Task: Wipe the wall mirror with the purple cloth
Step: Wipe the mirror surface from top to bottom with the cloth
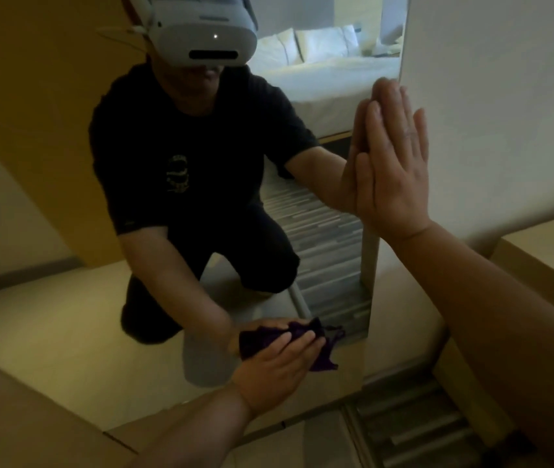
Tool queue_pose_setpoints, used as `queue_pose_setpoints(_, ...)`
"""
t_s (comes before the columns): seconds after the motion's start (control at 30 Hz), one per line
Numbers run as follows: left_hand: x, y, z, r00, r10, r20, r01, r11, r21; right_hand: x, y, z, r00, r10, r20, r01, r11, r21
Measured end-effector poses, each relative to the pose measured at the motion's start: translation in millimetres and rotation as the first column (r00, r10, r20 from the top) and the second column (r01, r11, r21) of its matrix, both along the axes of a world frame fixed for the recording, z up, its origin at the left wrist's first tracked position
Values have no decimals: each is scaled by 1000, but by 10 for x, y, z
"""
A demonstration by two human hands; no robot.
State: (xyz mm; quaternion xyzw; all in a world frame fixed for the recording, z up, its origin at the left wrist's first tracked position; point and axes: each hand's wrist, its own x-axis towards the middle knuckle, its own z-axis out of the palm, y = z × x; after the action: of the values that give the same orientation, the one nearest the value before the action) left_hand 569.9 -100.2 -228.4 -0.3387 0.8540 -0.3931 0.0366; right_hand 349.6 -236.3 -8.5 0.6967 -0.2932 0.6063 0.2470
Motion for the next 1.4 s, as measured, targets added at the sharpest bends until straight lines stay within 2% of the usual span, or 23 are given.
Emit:
queue_pose_setpoints(0.07, -12, 56, 121, 999, -9, -42, 10, 999, 46, -54, 64, 25, 999, -28, -23, 28, 999, 19)
queue_pose_setpoints(0.13, -58, 79, 369, 984, -30, -174, 35, 999, 24, -182, 126, 14, 999, -41, -27, 43, 996, 72)
queue_pose_setpoints(0.2, -165, 34, 823, 938, -88, -336, 74, 996, -54, -360, 155, 26, 998, -58, 21, 54, 986, 156)
queue_pose_setpoints(0.27, -320, -74, 1484, 893, -169, -418, 90, 976, -200, -516, 106, 86, 993, -108, 48, 93, 965, 244)
queue_pose_setpoints(0.37, -578, -319, 2511, 845, -268, -462, 35, 891, -453, -604, -44, 194, 987, -164, 3, 153, 926, 345)
queue_pose_setpoints(0.43, -751, -488, 3029, 833, -308, -460, -3, 828, -561, -586, -125, 204, 978, -206, -16, 199, 918, 343)
queue_pose_setpoints(0.53, -939, -684, 3362, 852, -290, -436, -60, 773, -632, -515, -230, 137, 969, -247, 6, 232, 922, 311)
queue_pose_setpoints(0.63, -1008, -760, 3232, 884, -258, -389, -70, 751, -657, -478, -362, 84, 959, -273, 72, 252, 943, 218)
queue_pose_setpoints(0.7, -1019, -768, 2945, 900, -260, -348, -22, 772, -635, -477, -463, 48, 952, -289, 100, 273, 951, 147)
queue_pose_setpoints(0.77, -993, -731, 2476, 925, -247, -288, 46, 827, -560, -489, -538, 11, 953, -284, 105, 276, 957, 86)
queue_pose_setpoints(0.9, -838, -573, 1302, 990, -137, -42, 114, 931, -348, -534, -596, -13, 962, -259, 82, 258, 966, 27)
queue_pose_setpoints(1.0, -807, -537, 736, 995, -100, 8, 100, 973, -210, -544, -630, -31, 960, -264, 94, 265, 964, -5)
queue_pose_setpoints(1.17, -830, -514, 305, 976, -158, 148, 173, 980, -94, -515, -605, -22, 960, -252, 121, 255, 967, -5)
queue_pose_setpoints(1.23, -794, -467, 149, 962, -131, 240, 148, 988, -51, -520, -584, -8, 959, -259, 115, 259, 966, 11)
queue_pose_setpoints(1.4, -723, -460, -25, 949, -109, 297, 97, 994, 54, -549, -577, -18, 957, -275, 96, 273, 962, 31)
